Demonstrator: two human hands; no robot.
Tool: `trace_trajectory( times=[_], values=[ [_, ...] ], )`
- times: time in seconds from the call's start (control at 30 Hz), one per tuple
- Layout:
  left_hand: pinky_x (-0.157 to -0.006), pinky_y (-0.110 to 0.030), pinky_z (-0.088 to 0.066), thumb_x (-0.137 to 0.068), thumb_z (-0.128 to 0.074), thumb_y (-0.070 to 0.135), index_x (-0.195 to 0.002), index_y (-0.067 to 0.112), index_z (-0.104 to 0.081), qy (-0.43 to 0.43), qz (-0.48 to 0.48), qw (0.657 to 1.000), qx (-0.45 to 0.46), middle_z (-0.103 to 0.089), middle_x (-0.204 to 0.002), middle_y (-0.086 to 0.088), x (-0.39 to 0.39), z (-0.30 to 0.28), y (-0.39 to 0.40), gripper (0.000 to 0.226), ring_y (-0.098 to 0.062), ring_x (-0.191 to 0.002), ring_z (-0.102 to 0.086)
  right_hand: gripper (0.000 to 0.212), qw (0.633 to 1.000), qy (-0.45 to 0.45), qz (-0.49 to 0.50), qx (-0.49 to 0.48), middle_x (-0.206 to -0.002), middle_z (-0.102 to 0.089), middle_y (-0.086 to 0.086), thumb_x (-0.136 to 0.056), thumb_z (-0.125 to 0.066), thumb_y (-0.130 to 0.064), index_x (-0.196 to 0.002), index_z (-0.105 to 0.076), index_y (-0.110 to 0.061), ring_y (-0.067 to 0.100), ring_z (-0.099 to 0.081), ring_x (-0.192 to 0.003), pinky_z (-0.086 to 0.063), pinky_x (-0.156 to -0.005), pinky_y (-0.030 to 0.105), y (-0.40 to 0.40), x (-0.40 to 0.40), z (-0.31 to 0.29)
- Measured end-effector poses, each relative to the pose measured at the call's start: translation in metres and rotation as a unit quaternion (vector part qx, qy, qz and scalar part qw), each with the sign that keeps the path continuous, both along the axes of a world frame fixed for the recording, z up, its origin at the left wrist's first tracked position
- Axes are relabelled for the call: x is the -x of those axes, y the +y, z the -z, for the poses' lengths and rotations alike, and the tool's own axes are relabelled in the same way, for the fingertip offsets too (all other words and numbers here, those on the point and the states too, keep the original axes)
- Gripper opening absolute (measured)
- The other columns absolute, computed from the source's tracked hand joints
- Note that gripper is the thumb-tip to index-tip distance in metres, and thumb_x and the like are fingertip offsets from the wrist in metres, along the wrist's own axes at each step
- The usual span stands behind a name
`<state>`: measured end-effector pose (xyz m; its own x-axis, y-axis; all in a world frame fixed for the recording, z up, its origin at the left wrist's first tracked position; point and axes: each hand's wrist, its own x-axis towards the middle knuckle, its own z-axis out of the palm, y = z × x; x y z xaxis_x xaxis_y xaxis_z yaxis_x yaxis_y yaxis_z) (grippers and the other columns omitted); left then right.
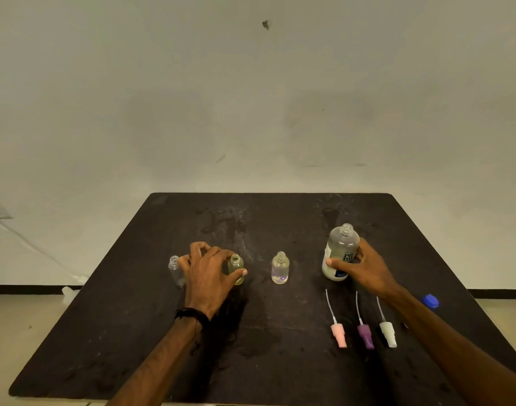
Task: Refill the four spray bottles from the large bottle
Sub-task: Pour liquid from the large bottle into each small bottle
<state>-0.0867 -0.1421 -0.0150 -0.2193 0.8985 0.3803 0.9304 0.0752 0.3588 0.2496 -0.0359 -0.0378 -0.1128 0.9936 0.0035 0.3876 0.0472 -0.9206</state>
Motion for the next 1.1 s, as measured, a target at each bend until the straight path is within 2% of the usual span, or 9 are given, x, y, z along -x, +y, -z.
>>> trace_trajectory(
  times=[0.1, 0.2, 0.27, 0.33, 0.43, 0.57, 0.63, 0.77, 1.1],
  values=[
    [-0.084, -0.032, -0.018, -0.073, -0.077, 0.061, -0.099, 0.037, -0.069, -0.04, 0.014, 0.998, -0.041, -0.058, -0.099, 0.022, -0.006, -0.011, 0.003, 0.037, -0.013, -0.119, -0.038, 0.078, 1.0, -0.001, 0.0, -0.002, -0.121, -0.064, -0.008, -0.064, -0.088, -0.037, -0.132, -0.05, -0.028, 0.012, -0.061, -0.11, -0.05, -0.09, 0.027, -0.001, -0.001, 0.0],
    [-0.088, -0.027, -0.02, -0.078, -0.075, 0.057, -0.108, 0.038, -0.066, -0.08, 0.056, 0.993, -0.072, -0.06, -0.112, 0.025, -0.017, -0.025, 0.01, 0.037, -0.006, -0.12, -0.042, 0.079, 1.0, -0.004, 0.0, -0.003, -0.123, -0.063, -0.006, -0.066, -0.088, -0.034, -0.134, -0.049, -0.025, 0.014, -0.06, -0.112, -0.05, -0.092, 0.029, -0.001, 0.0, 0.0],
    [-0.094, -0.025, -0.034, -0.083, -0.076, 0.047, -0.115, 0.035, -0.063, -0.174, 0.097, 0.976, -0.084, -0.064, -0.118, 0.021, -0.026, -0.036, 0.012, 0.037, -0.005, -0.115, -0.053, 0.079, 1.0, -0.003, 0.002, -0.005, -0.123, -0.064, -0.006, -0.064, -0.089, -0.035, -0.133, -0.051, -0.025, 0.014, -0.062, -0.112, -0.052, -0.093, 0.031, 0.0, -0.001, -0.001],
    [-0.088, -0.026, -0.051, -0.085, -0.078, 0.038, -0.117, 0.032, -0.063, -0.267, 0.134, 0.949, -0.1, -0.067, -0.111, 0.019, -0.037, -0.046, 0.01, 0.036, -0.003, -0.102, -0.062, 0.079, 1.0, 0.006, 0.007, -0.006, -0.12, -0.066, -0.007, -0.06, -0.09, -0.037, -0.13, -0.054, -0.026, 0.013, -0.064, -0.11, -0.054, -0.092, 0.032, 0.0, -0.001, -0.001],
    [-0.086, -0.023, -0.056, -0.086, -0.079, 0.032, -0.12, 0.028, -0.066, -0.327, 0.173, 0.922, -0.112, -0.071, -0.108, 0.016, -0.052, -0.054, 0.006, 0.037, -0.002, -0.099, -0.066, 0.081, 1.0, 0.012, 0.012, -0.012, -0.117, -0.068, -0.008, -0.055, -0.091, -0.041, -0.127, -0.057, -0.028, 0.012, -0.065, -0.108, -0.055, -0.092, 0.034, -0.001, -0.001, -0.002],
    [-0.09, -0.025, -0.058, -0.086, -0.078, 0.033, -0.129, 0.026, -0.065, -0.357, 0.204, 0.908, -0.085, -0.069, -0.115, 0.01, -0.066, -0.045, 0.0, 0.046, -0.006, -0.105, -0.068, 0.076, 0.999, 0.001, 0.027, -0.039, -0.119, -0.066, -0.007, -0.061, -0.089, -0.038, -0.128, -0.056, -0.025, 0.014, -0.064, -0.109, -0.054, -0.09, 0.03, -0.005, 0.002, -0.015],
    [-0.091, -0.028, -0.058, -0.084, -0.08, 0.033, -0.128, 0.026, -0.066, -0.386, 0.2, 0.897, -0.074, -0.071, -0.115, 0.008, -0.071, -0.038, -0.004, 0.047, -0.006, -0.104, -0.069, 0.074, 0.997, -0.019, 0.021, -0.065, -0.119, -0.064, -0.006, -0.065, -0.087, -0.037, -0.13, -0.054, -0.024, 0.014, -0.062, -0.109, -0.05, -0.087, 0.023, -0.008, 0.004, -0.031],
    [-0.094, -0.032, -0.058, -0.083, -0.081, 0.036, -0.12, 0.026, -0.07, -0.42, 0.182, 0.887, -0.062, -0.073, -0.111, 0.008, -0.076, -0.024, -0.014, 0.04, -0.007, -0.103, -0.07, 0.072, 0.987, -0.093, -0.016, -0.13, -0.117, -0.06, -0.01, -0.068, -0.085, -0.042, -0.13, -0.052, -0.026, 0.011, -0.057, -0.105, -0.047, -0.088, 0.024, -0.016, 0.008, -0.064],
    [-0.091, -0.019, -0.055, -0.083, -0.082, 0.026, -0.122, 0.021, -0.07, -0.43, 0.16, 0.887, -0.058, -0.075, -0.111, 0.011, -0.07, -0.015, -0.031, 0.04, -0.001, -0.104, -0.069, 0.076, 0.902, -0.287, -0.128, -0.297, -0.118, -0.057, -0.013, -0.07, -0.07, -0.066, -0.134, -0.048, -0.031, 0.006, -0.056, -0.102, -0.053, -0.086, 0.027, -0.036, 0.028, -0.099]
  ],
)
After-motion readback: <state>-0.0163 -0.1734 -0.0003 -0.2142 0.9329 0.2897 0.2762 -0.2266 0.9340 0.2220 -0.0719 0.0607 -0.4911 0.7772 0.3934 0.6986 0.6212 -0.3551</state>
